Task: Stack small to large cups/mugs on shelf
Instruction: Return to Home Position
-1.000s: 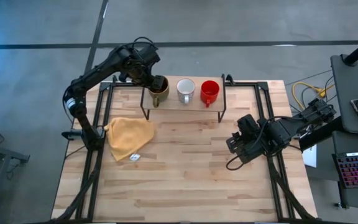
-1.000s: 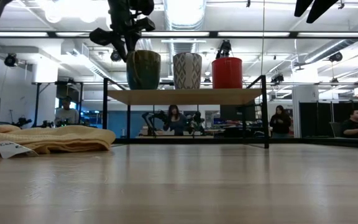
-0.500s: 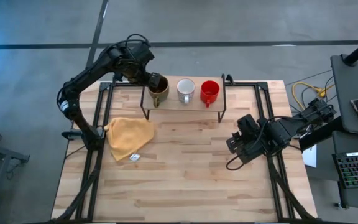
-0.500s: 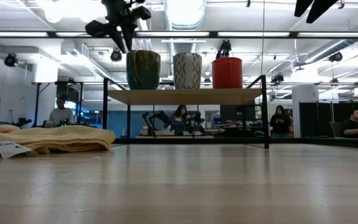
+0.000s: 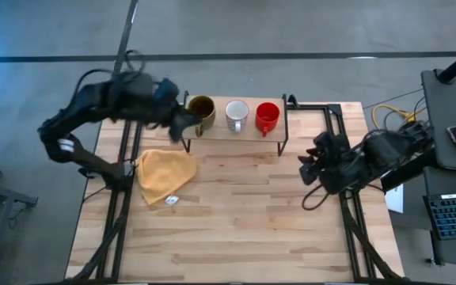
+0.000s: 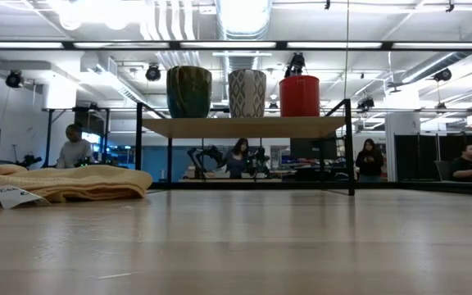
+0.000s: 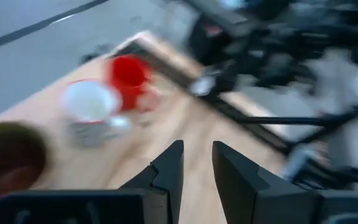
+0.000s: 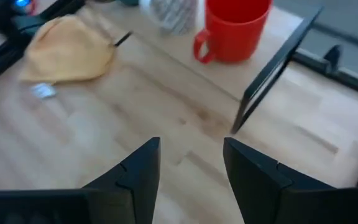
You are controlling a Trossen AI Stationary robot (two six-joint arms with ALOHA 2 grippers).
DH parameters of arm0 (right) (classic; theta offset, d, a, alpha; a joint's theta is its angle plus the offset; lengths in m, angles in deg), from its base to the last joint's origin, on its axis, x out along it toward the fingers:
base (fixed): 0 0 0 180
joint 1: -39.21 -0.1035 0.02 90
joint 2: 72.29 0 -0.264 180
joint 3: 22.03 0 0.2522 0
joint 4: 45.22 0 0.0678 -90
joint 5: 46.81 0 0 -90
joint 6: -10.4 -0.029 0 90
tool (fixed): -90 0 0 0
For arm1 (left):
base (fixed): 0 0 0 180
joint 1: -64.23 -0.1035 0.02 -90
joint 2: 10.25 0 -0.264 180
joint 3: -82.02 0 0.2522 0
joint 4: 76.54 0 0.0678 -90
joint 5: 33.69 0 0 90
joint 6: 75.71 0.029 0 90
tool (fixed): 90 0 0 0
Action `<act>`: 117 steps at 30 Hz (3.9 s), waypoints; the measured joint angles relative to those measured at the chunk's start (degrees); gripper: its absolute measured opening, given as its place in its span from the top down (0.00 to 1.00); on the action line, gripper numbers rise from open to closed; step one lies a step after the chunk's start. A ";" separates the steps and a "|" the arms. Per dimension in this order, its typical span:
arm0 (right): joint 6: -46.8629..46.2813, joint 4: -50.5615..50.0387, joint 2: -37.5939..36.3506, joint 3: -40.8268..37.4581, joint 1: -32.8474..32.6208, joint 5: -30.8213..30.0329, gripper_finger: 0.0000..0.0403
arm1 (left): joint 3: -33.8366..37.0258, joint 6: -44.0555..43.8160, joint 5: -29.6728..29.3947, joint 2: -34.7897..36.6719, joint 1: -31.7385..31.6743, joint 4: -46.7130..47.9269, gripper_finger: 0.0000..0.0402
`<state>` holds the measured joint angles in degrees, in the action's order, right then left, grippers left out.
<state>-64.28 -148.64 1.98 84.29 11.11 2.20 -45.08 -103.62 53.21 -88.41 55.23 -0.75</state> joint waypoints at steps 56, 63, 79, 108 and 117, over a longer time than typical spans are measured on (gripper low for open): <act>83.63 100.26 -49.17 -61.02 -3.41 -6.44 0.59 | 88.84 34.30 -3.70 67.91 19.56 -67.80 0.82; 78.91 100.18 -54.53 -66.87 7.00 1.73 0.59 | 90.55 29.07 -3.86 74.62 18.37 -58.39 0.82; 76.75 114.68 -55.07 -83.54 11.28 2.14 0.59 | 104.98 24.73 -6.06 76.60 18.34 -68.02 0.82; 59.83 104.83 -53.46 -92.05 11.24 12.58 0.59 | 112.91 33.81 -6.53 73.05 18.34 -64.52 0.82; 45.27 103.12 -53.51 -92.05 11.23 21.46 0.59 | 112.98 33.81 -6.57 71.73 18.34 -64.52 0.82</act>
<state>-19.01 -45.52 -51.53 -7.76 22.34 23.66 67.90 -69.81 46.64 -16.68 73.57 -65.26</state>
